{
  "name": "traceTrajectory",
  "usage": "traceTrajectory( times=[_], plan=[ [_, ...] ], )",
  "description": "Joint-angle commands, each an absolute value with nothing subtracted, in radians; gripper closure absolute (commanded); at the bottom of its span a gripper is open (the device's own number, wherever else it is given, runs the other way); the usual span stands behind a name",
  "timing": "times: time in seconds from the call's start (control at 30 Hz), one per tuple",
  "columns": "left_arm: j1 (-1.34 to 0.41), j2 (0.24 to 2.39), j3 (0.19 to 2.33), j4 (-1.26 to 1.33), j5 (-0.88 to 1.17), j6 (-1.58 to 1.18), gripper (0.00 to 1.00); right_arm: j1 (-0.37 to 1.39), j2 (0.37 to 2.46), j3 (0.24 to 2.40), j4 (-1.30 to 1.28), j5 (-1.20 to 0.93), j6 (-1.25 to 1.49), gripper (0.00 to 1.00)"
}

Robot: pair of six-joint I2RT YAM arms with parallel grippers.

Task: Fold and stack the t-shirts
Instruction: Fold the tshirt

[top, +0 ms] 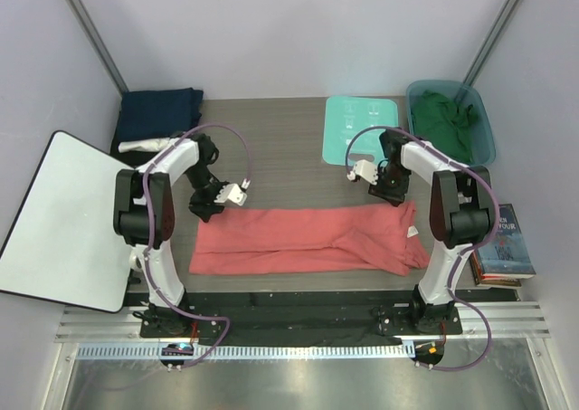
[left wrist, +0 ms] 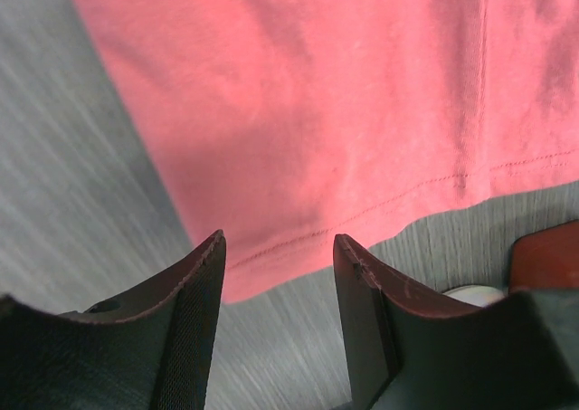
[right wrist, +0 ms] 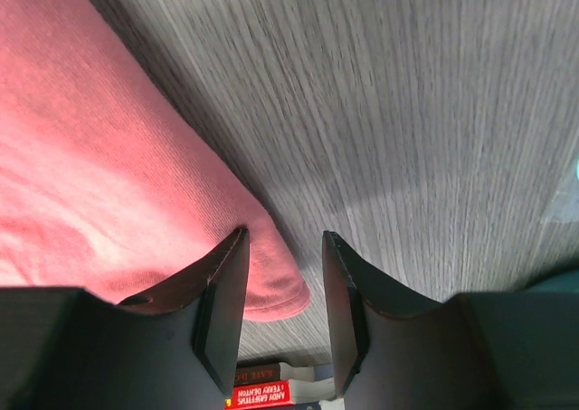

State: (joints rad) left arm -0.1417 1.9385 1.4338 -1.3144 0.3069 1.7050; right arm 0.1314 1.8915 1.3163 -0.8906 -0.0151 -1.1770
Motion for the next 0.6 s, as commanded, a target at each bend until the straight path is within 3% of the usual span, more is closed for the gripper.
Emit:
traceTrajectory(
  times=[0.0, 0.4, 0.57],
  plan=[
    [-0.161, 1.965, 1.436, -1.31, 0.284, 1.671, 0.49, 0.13, 1.917, 1.351, -0.884, -0.021, -1.193, 0.57],
    [-0.173, 1.988, 1.482, -1.242, 0.225, 1.603, 0.54, 0.135, 1.945, 1.376, -0.873, -0.026, -1.201, 0.58],
    [-0.167, 1.919, 1.528, -1.301, 0.277, 1.594, 0.51, 0.135, 1.905, 1.393, -0.914, -0.028, -1.238, 0.56]
  ],
)
